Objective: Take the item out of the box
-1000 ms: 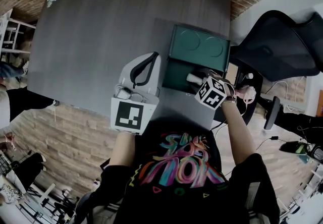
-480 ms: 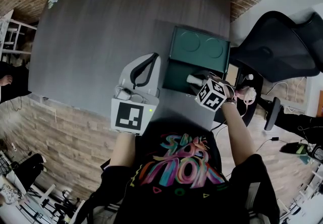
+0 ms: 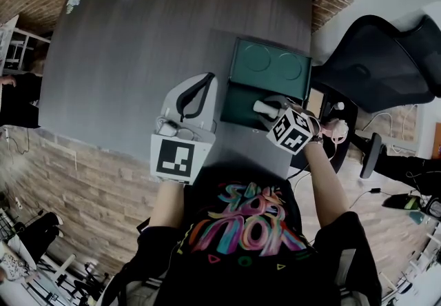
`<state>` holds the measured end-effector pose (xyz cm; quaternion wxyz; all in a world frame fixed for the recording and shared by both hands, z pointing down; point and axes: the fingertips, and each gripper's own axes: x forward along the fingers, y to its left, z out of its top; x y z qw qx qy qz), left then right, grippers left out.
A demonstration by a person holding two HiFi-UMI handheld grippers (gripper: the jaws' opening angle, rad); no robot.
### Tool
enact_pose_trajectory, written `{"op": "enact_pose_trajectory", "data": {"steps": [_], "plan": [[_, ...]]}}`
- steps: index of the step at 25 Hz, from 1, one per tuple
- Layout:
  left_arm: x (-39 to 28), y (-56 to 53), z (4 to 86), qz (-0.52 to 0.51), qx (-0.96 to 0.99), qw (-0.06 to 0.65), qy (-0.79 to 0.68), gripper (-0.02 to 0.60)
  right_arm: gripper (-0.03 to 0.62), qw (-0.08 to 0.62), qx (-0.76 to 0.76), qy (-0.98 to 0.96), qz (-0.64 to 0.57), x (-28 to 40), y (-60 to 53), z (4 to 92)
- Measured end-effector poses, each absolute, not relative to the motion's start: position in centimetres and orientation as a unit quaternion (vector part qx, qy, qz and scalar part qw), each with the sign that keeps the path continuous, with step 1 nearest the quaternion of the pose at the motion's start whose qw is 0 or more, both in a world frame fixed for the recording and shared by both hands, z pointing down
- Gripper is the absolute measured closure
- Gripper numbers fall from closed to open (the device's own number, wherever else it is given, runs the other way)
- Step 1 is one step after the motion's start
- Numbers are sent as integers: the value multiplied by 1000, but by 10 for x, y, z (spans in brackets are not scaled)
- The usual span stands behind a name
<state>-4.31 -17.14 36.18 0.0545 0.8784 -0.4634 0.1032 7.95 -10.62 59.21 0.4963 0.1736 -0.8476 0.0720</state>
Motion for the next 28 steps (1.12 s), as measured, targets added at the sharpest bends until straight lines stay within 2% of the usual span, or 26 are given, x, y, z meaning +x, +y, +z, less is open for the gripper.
{"op": "enact_pose_trajectory", "data": {"steps": [11,19,28], "plan": [[-36,-167,355,103,882,45,-457,581,453,433,234,-869,49,84,-120,535],[-34,-163,353,105,886,43,-450,581,454,346,304,-886,53,90,-134,478],[-28,-163,349,98,893,41,-437,581,454,252,396,-883,2,105,-143,403]]}}
